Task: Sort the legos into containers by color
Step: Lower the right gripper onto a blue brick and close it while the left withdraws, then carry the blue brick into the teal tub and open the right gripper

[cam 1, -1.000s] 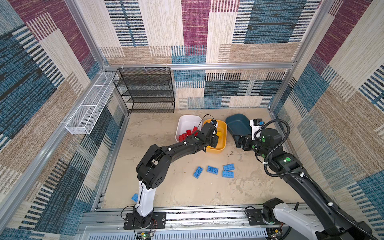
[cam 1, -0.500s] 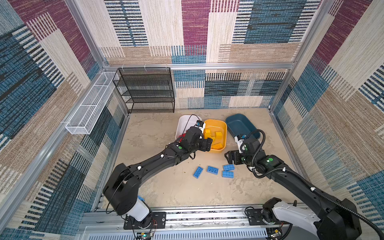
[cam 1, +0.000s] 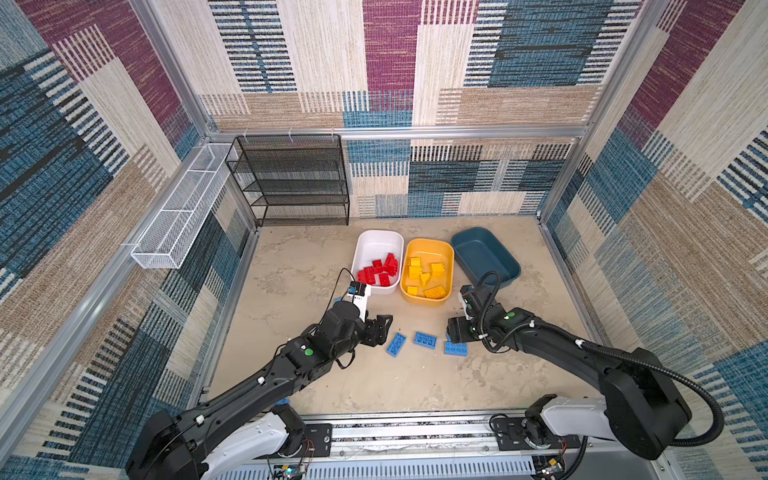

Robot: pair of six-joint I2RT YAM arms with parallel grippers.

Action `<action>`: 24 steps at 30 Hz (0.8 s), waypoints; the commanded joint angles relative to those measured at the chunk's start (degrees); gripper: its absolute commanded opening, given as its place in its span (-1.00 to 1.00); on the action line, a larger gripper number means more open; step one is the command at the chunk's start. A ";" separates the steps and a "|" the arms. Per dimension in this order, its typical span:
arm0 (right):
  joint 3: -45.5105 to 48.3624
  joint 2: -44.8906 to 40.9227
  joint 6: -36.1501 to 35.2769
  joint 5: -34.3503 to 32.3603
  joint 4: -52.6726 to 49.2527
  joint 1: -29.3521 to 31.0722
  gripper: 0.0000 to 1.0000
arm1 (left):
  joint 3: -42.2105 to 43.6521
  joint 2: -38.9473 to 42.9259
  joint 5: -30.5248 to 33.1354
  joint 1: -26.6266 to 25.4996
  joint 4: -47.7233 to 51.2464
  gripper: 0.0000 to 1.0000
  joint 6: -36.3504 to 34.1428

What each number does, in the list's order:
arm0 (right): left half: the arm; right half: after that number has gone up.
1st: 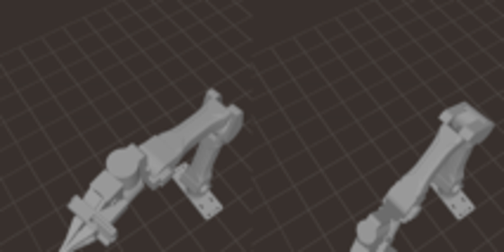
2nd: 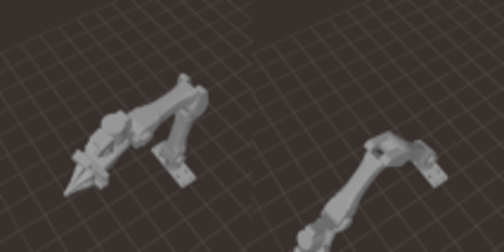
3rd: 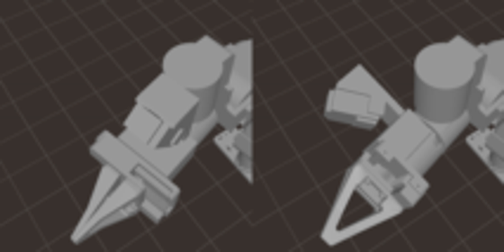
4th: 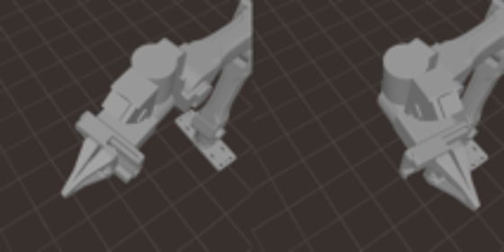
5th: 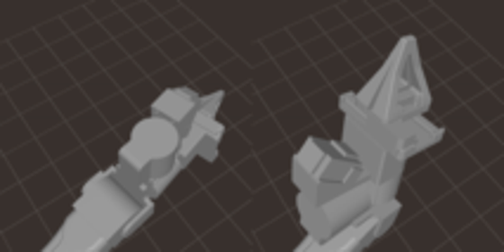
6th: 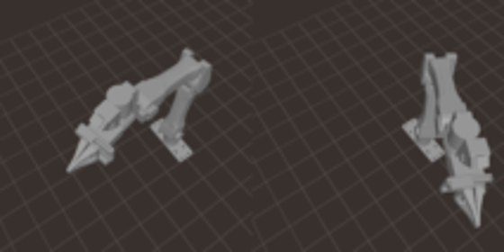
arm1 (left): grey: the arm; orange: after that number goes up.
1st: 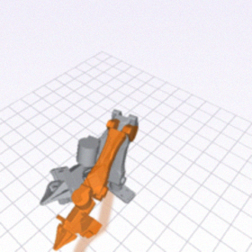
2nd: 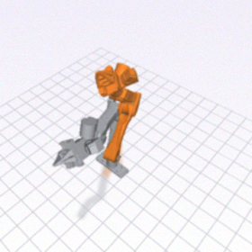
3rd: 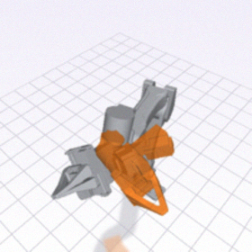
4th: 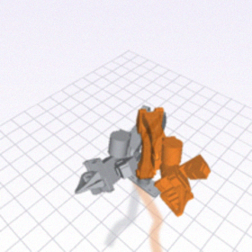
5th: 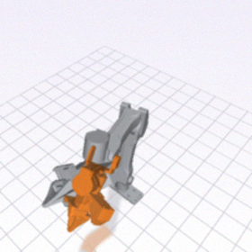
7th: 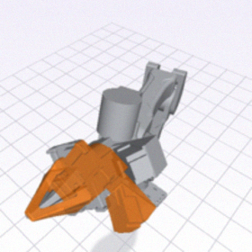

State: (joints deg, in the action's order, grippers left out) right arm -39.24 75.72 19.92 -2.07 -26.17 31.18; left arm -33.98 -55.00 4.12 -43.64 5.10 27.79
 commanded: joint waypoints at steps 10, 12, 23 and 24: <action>-0.13 6.24 1.19 -1.18 2.26 1.52 0.67 | 4.70 4.26 0.65 0.04 2.47 0.56 1.10; -0.22 6.96 1.09 -1.04 2.53 1.57 0.59 | 4.78 4.14 0.38 0.04 2.45 0.56 1.18; -3.08 4.78 0.73 -3.18 0.55 1.52 0.27 | 4.65 5.44 -2.09 0.03 3.96 0.46 1.48; -4.14 4.44 0.54 -3.67 0.12 1.40 0.27 | 4.49 5.29 -2.61 -0.04 4.41 0.46 1.48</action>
State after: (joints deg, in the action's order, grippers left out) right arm -41.65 81.12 20.69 -3.66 -25.47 32.75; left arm -29.45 -49.69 3.70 -43.64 8.54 29.80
